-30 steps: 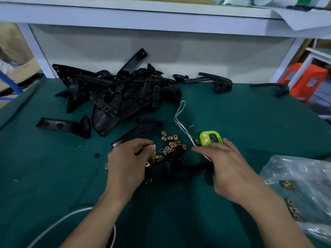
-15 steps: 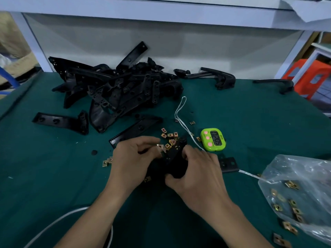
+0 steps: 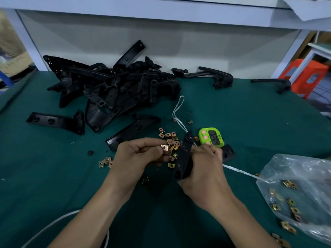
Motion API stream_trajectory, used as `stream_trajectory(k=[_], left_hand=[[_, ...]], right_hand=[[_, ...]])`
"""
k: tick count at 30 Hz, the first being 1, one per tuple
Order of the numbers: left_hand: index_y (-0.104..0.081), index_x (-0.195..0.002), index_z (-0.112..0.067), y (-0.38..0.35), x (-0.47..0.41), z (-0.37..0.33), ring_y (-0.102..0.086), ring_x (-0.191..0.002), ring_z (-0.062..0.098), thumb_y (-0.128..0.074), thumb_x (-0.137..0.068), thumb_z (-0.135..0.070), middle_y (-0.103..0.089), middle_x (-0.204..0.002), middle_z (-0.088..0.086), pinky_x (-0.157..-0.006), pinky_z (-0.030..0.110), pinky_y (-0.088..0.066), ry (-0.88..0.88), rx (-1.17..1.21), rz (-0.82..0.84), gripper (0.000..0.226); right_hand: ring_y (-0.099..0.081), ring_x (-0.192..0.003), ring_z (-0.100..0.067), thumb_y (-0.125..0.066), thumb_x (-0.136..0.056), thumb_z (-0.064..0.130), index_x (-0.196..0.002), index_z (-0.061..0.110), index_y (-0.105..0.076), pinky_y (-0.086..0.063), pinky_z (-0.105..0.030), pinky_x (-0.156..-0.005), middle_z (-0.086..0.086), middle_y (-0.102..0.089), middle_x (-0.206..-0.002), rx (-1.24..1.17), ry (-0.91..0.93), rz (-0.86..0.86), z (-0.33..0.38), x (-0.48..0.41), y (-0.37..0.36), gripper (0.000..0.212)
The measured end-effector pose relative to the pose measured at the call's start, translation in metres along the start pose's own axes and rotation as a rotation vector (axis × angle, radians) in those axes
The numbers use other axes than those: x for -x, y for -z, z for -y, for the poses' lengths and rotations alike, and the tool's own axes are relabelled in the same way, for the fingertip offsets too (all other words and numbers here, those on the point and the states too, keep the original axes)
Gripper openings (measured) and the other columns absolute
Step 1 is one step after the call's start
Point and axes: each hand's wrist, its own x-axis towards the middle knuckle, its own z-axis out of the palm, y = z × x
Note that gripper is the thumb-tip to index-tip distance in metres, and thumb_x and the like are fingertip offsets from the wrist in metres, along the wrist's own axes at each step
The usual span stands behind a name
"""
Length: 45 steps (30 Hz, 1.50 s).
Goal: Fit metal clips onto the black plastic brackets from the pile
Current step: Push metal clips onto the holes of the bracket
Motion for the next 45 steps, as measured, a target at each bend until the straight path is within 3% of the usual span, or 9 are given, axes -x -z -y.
stream_trajectory(k=[4,7,11,16,23,28,35,38,45], left_hand=[[-0.081,-0.093,-0.014,-0.001,0.001,-0.001,-0.076,-0.075,0.022,-0.074,-0.079,-0.021,-0.078,-0.088,0.015,-0.066,0.023,-0.058,-0.002,0.0,0.004,0.018],[-0.08,-0.087,-0.013,-0.003,0.002,0.0,-0.075,-0.072,0.024,-0.073,-0.083,-0.028,-0.077,-0.085,0.015,-0.065,0.023,-0.058,0.009,-0.01,-0.031,0.017],[-0.073,-0.071,-0.02,-0.005,0.0,0.003,-0.077,-0.075,0.026,-0.06,-0.098,-0.018,-0.078,-0.085,0.015,-0.058,0.021,-0.056,0.06,-0.024,-0.109,0.03],[-0.05,-0.089,-0.012,-0.006,-0.001,0.004,-0.075,-0.068,0.028,-0.055,-0.099,-0.005,-0.076,-0.082,0.019,-0.055,0.025,-0.057,0.027,0.045,-0.142,0.013],[-0.074,-0.073,-0.022,0.0,-0.001,0.004,-0.071,-0.06,0.019,-0.08,-0.082,-0.007,-0.074,-0.071,0.012,-0.056,0.02,-0.055,-0.046,-0.102,-0.21,0.018],[-0.081,-0.078,-0.02,0.002,0.001,0.002,-0.069,-0.059,0.013,-0.085,-0.068,-0.017,-0.075,-0.068,0.007,-0.06,0.016,-0.054,-0.103,-0.079,-0.201,0.011],[-0.083,-0.09,-0.035,-0.002,0.0,0.003,-0.072,-0.092,0.002,-0.072,-0.091,-0.007,-0.08,-0.094,-0.005,-0.077,0.009,-0.051,-0.069,-0.145,-0.166,0.03],[-0.083,-0.091,-0.03,-0.002,-0.001,0.003,-0.073,-0.085,0.011,-0.071,-0.091,-0.008,-0.08,-0.091,0.002,-0.076,0.014,-0.054,-0.053,-0.107,-0.161,0.025],[-0.082,-0.079,-0.022,0.001,0.0,0.001,-0.071,-0.069,0.009,-0.083,-0.058,-0.011,-0.078,-0.08,0.003,-0.064,0.014,-0.053,-0.008,0.024,-0.152,0.024]], right_hand=[[-0.032,-0.08,-0.004,-0.08,-0.059,0.022,-0.072,0.038,-0.042,-0.027,-0.029,-0.1,0.021,-0.037,-0.07,0.018,0.027,0.053,-0.007,-0.004,-0.002,0.043],[-0.034,-0.077,-0.006,-0.079,-0.057,0.021,-0.069,0.039,-0.034,-0.028,-0.03,-0.097,0.023,-0.032,-0.067,-0.002,0.04,0.032,-0.007,-0.006,-0.003,0.05],[-0.031,-0.074,-0.005,-0.077,-0.059,0.021,-0.067,0.039,-0.03,-0.023,-0.023,-0.091,0.021,-0.035,-0.066,0.0,0.031,0.033,-0.009,-0.005,-0.006,0.051],[-0.032,-0.071,-0.005,-0.073,-0.063,0.018,-0.063,0.038,-0.028,-0.022,-0.023,-0.086,0.018,-0.037,-0.065,-0.008,0.031,0.036,-0.009,-0.006,-0.007,0.049],[-0.041,-0.071,-0.01,-0.074,-0.063,0.015,-0.061,0.041,-0.028,-0.032,-0.029,-0.089,0.017,-0.038,-0.065,-0.067,0.056,0.01,-0.006,-0.004,-0.004,0.053],[-0.039,-0.071,-0.007,-0.071,-0.064,0.016,-0.062,0.04,-0.028,-0.03,-0.026,-0.086,0.017,-0.038,-0.065,-0.072,0.062,0.013,-0.006,-0.004,-0.005,0.049],[-0.044,-0.073,-0.009,-0.069,-0.066,0.018,-0.062,0.039,-0.028,-0.03,-0.026,-0.088,0.014,-0.043,-0.068,-0.055,0.062,0.048,-0.006,-0.004,-0.004,0.047],[-0.047,-0.075,-0.012,-0.068,-0.067,0.019,-0.064,0.036,-0.029,-0.033,-0.029,-0.091,0.013,-0.044,-0.069,-0.046,0.063,0.068,-0.005,-0.004,-0.002,0.043],[-0.044,-0.076,-0.01,-0.07,-0.058,0.017,-0.065,0.033,-0.039,-0.025,-0.023,-0.091,0.015,-0.043,-0.072,0.045,0.109,0.139,-0.002,-0.004,0.004,0.035]])
